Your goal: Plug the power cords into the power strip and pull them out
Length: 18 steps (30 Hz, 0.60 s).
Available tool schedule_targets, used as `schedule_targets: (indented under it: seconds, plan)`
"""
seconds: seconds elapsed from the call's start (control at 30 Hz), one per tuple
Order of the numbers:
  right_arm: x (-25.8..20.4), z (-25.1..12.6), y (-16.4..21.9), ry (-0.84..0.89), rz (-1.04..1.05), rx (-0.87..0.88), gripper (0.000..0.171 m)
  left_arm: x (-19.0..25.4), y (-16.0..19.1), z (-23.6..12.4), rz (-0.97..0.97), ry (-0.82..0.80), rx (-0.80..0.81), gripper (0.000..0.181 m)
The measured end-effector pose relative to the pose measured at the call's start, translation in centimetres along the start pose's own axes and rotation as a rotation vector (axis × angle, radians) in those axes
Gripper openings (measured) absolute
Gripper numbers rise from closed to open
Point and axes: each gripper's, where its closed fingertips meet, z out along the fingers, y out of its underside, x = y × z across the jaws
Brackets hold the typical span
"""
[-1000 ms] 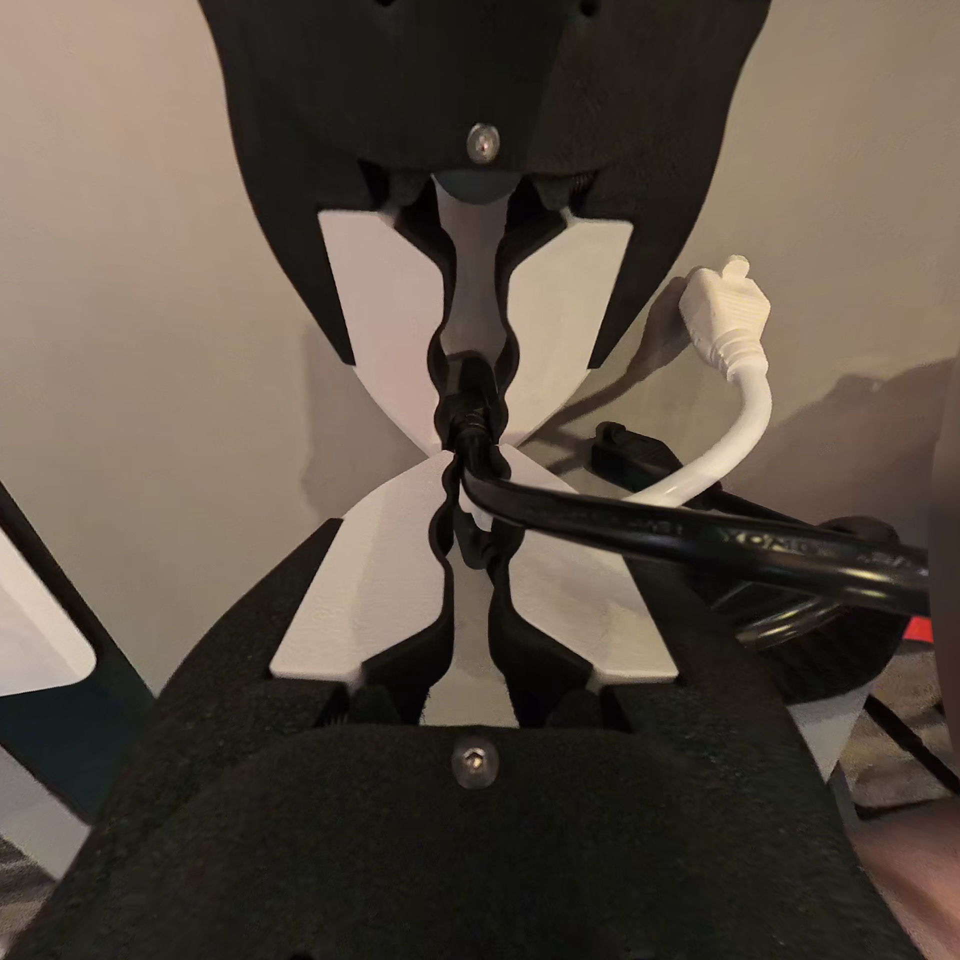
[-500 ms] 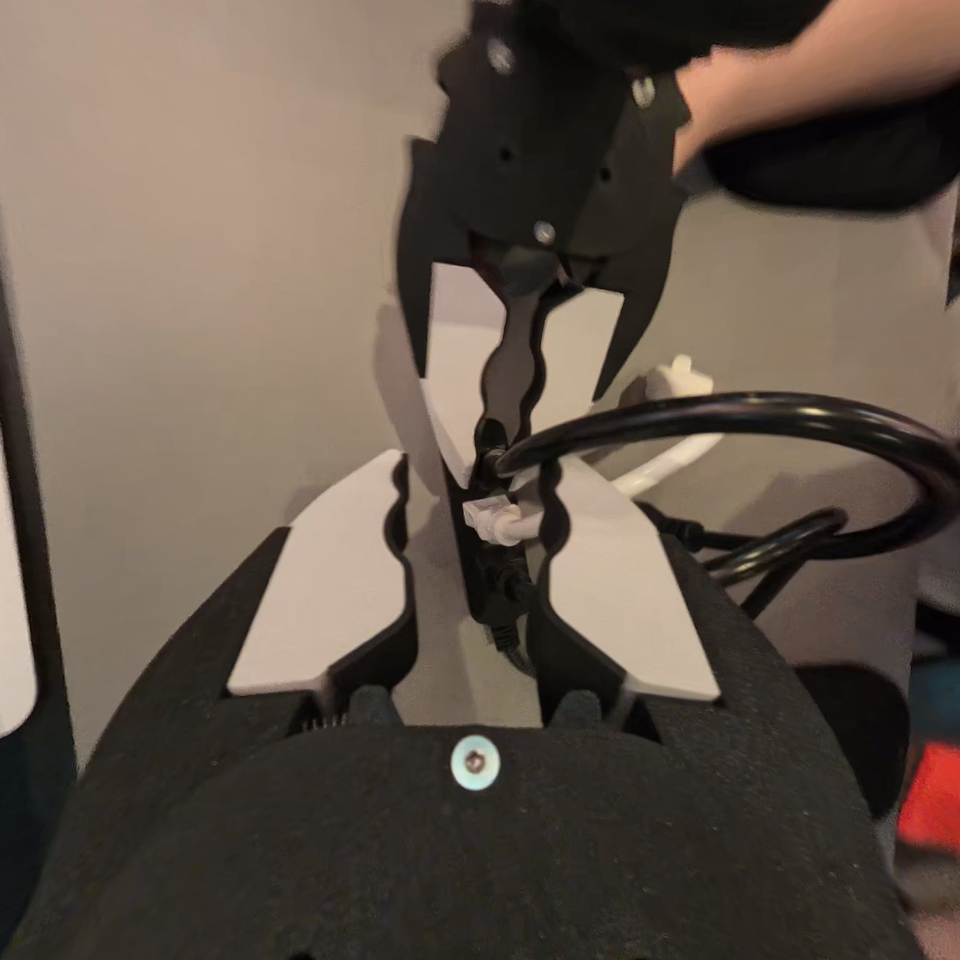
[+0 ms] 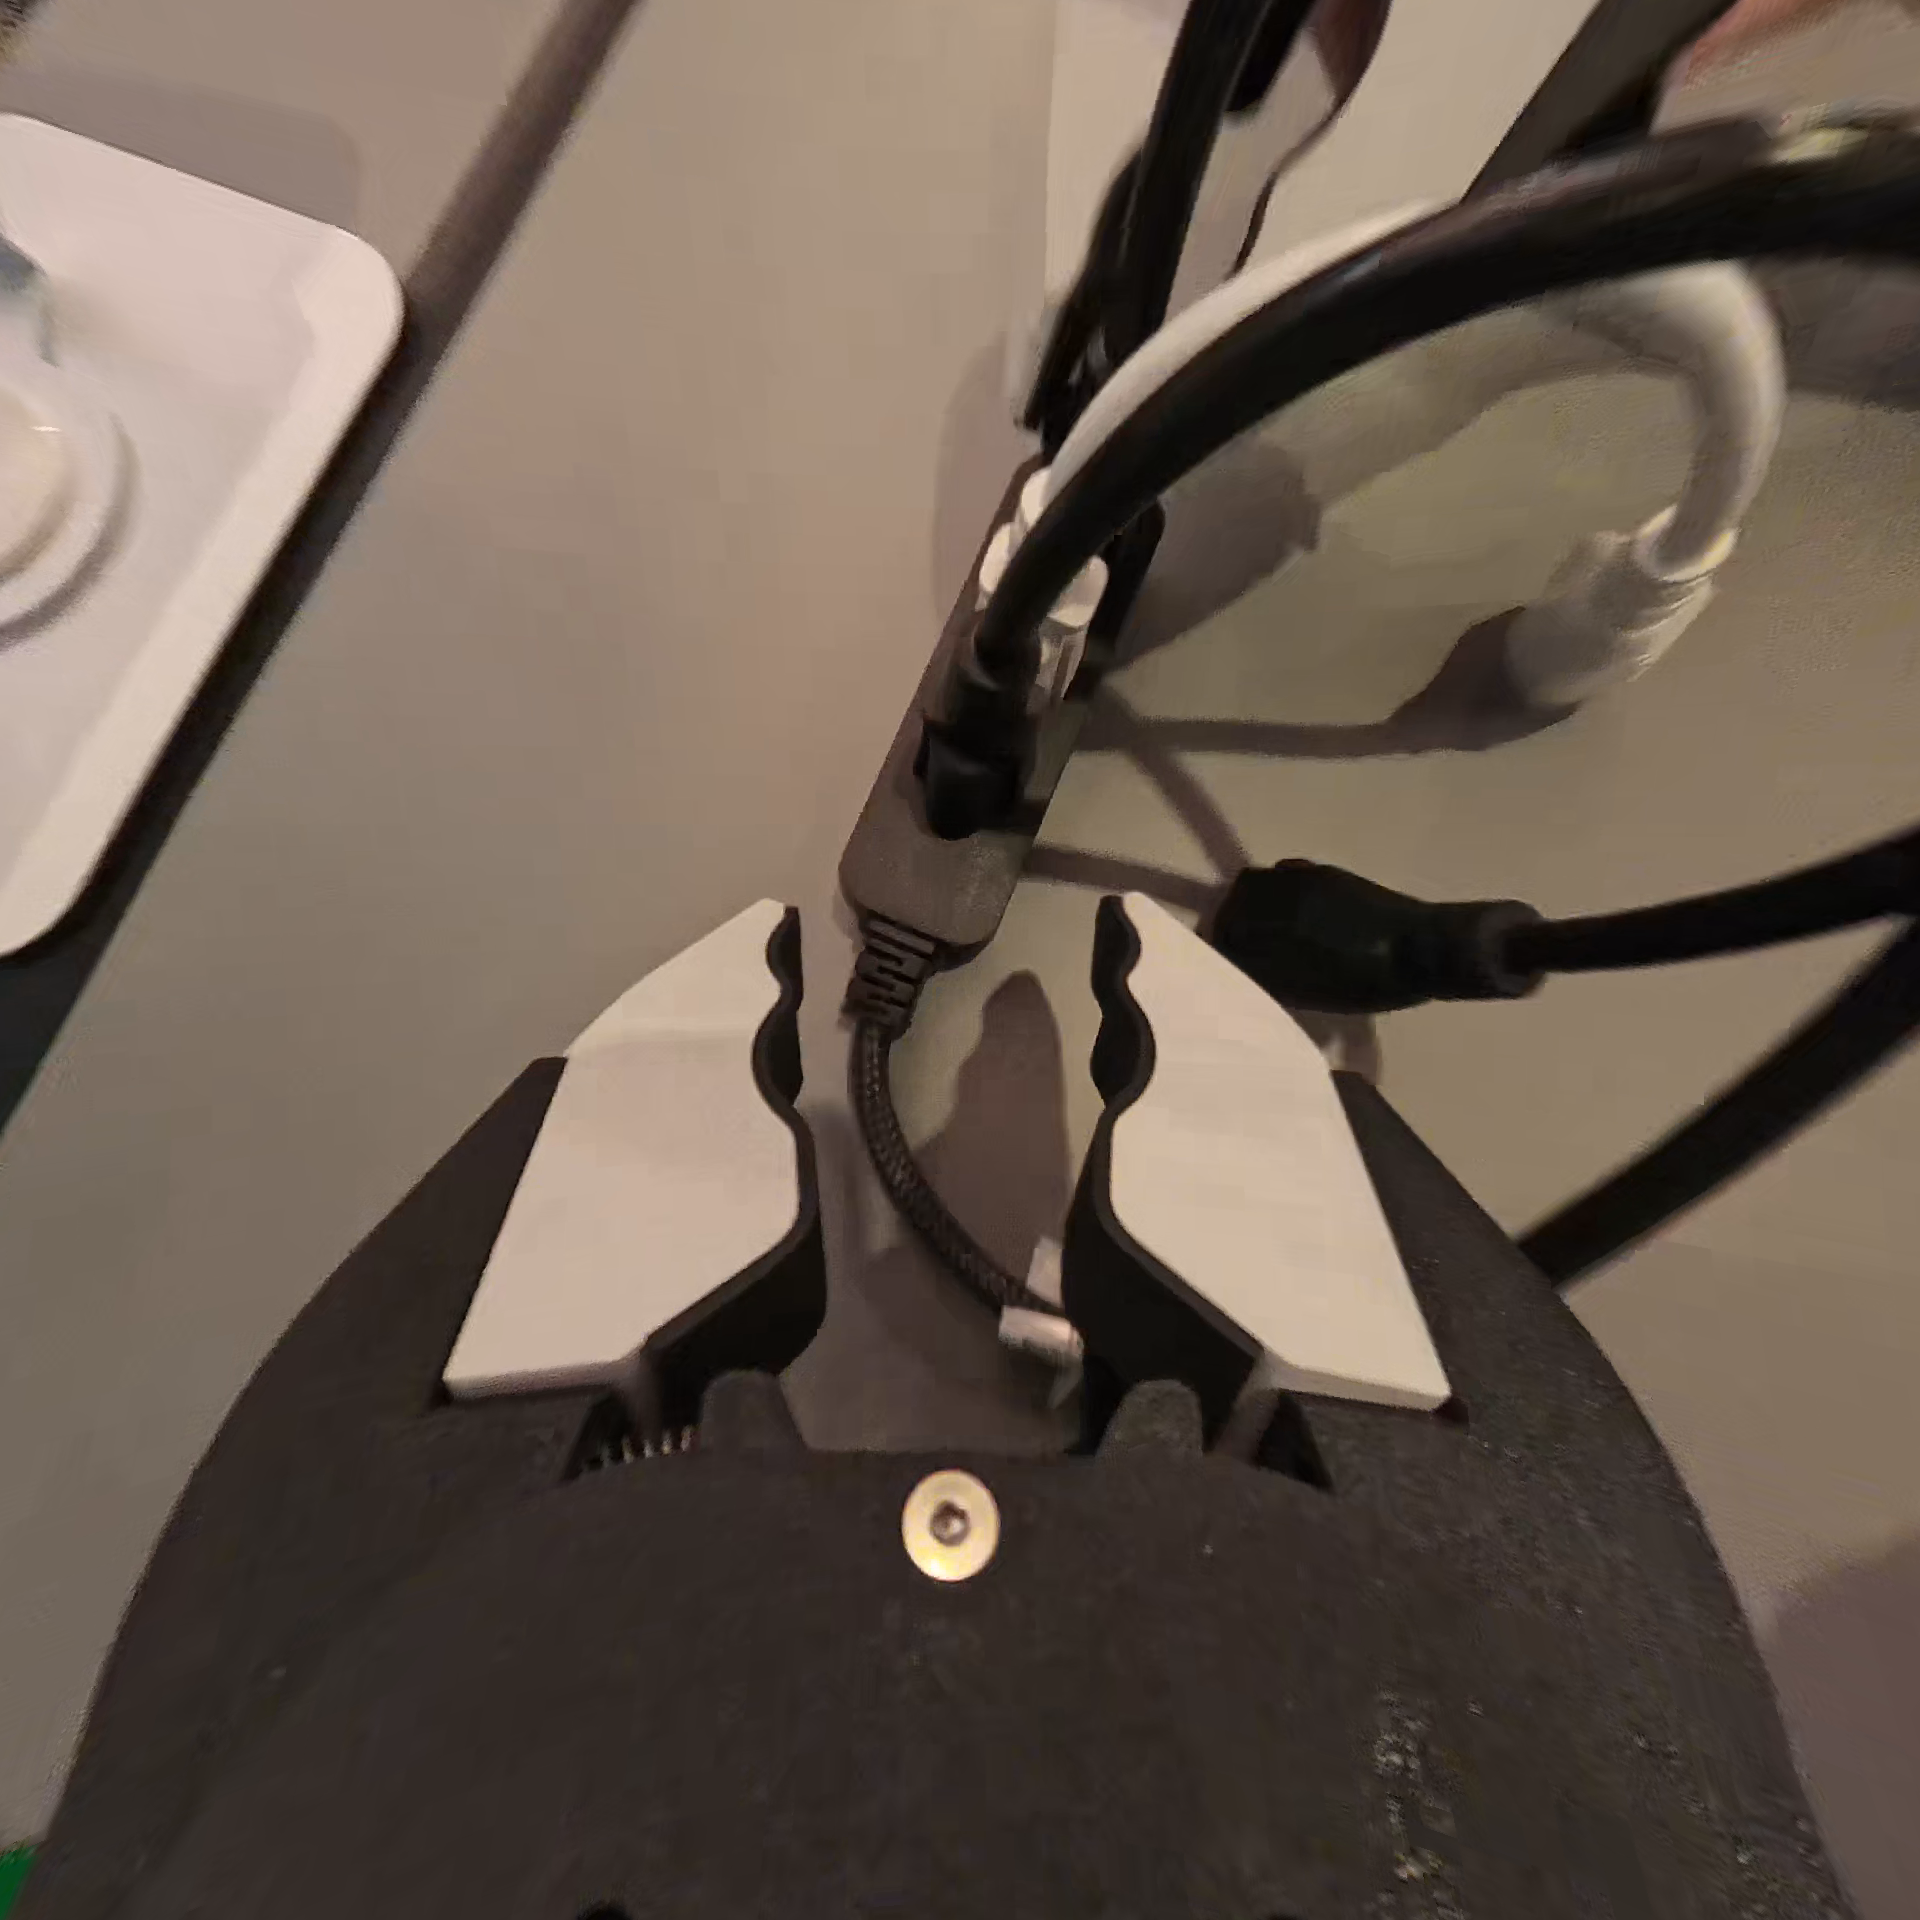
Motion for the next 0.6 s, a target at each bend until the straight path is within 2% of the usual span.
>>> schedule_targets:
  seconds: [0.13, 0.2, 0.37, 0.5, 0.6]
  plan:
    - [0.5, -1.4, -0.3, -0.046, -0.114, -0.215, 0.026, 0.3, -0.2, 2.9, -0.021, 0.081, 0.056, 0.056]
    - [0.1, -1.5, -0.3, -0.105, -0.155, -0.339, 0.017, -0.5, -0.1, 3.4, -0.001, 0.058, 0.078, 0.058]
    - [-0.1, -0.8, 0.9, -0.153, -0.209, -0.64, 0.017, -1.2, 1.6, 4.5, 0.013, 0.055, 0.052, 0.058]
    - [0.1, -0.7, 1.2, -0.137, -0.25, -0.767, 0.017, -0.6, 1.9, 5.4, 0.039, 0.077, 0.023, 0.047]
    - [0.2, -0.7, 1.3, -0.116, -0.247, -0.844, 0.017, -0.5, 1.7, 5.6, 0.035, 0.09, 0.043, 0.047]
